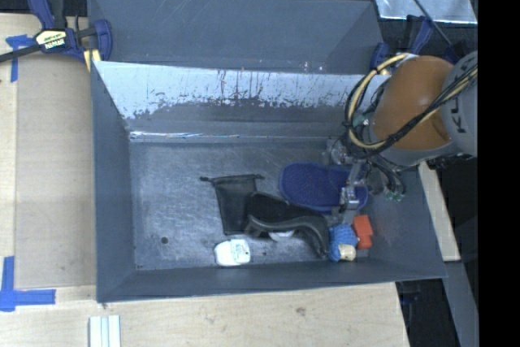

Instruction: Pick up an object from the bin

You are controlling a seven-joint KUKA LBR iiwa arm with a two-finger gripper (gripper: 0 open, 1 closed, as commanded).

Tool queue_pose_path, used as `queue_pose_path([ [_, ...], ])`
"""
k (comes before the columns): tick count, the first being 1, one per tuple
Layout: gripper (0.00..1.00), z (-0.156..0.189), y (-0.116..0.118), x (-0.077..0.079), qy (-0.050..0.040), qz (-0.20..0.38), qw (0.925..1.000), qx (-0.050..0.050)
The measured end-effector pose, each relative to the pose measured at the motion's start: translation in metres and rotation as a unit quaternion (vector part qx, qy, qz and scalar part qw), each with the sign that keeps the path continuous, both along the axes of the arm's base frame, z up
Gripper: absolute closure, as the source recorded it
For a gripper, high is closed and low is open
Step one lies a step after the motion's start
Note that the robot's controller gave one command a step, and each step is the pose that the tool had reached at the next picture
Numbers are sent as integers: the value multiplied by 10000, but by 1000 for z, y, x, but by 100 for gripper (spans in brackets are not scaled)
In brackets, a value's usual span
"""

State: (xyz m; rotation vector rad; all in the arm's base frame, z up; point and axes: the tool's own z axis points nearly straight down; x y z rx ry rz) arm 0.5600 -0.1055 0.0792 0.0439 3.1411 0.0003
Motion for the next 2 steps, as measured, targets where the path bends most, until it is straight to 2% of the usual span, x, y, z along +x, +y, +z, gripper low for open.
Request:
queue_pose_path([
  [1, 100, 7, -2, 3, -55, -2, 10000, -11],
  [2, 100, 179, 3, -6, -60, -148, 9999, -11],
])
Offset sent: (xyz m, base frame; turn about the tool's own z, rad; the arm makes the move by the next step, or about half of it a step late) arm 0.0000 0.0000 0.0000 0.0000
